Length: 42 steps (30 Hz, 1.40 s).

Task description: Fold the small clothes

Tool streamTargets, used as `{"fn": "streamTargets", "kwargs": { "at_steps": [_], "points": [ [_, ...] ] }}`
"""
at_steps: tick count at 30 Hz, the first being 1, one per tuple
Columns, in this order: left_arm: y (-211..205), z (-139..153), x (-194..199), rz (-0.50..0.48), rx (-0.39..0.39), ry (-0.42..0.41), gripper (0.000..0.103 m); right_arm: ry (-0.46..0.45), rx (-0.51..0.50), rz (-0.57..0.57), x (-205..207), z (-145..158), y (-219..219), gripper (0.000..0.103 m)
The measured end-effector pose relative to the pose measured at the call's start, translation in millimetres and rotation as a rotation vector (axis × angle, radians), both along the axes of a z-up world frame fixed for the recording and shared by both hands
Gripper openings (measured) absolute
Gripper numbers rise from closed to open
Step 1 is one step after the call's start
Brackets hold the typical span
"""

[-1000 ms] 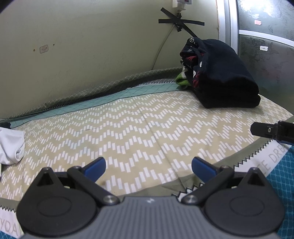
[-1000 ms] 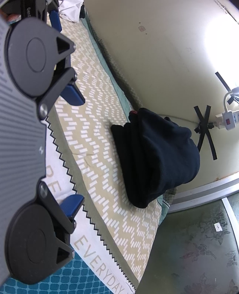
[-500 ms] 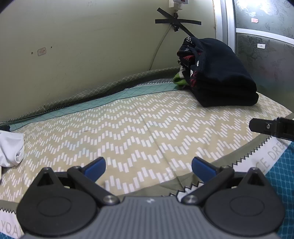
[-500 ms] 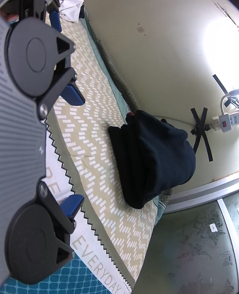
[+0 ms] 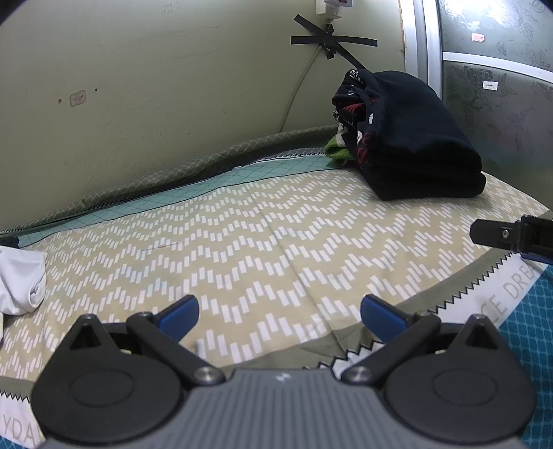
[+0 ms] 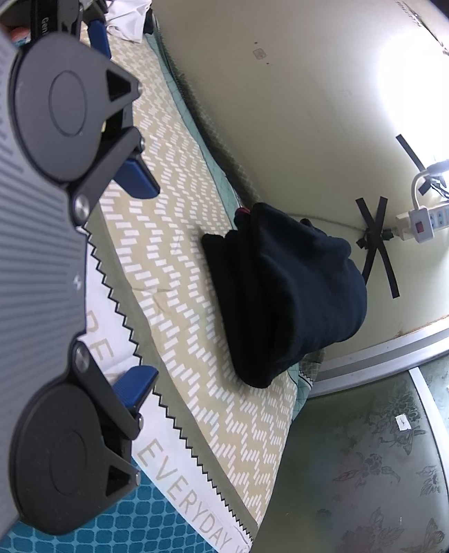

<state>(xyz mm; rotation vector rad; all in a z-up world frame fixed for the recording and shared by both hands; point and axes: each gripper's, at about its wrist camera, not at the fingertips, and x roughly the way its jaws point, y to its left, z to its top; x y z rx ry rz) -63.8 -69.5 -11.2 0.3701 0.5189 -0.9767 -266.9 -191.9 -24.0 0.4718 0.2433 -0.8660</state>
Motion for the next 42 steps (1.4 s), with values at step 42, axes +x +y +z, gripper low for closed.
{"fn": "streamTargets", "kwargs": {
  "at_steps": [42],
  "points": [
    [0.5,-0.6,4.7,0.035,0.022,0.021,0.103,-0.004,0.007,-0.005,-1.1,-1.3,0.4,0.097]
  ]
}}
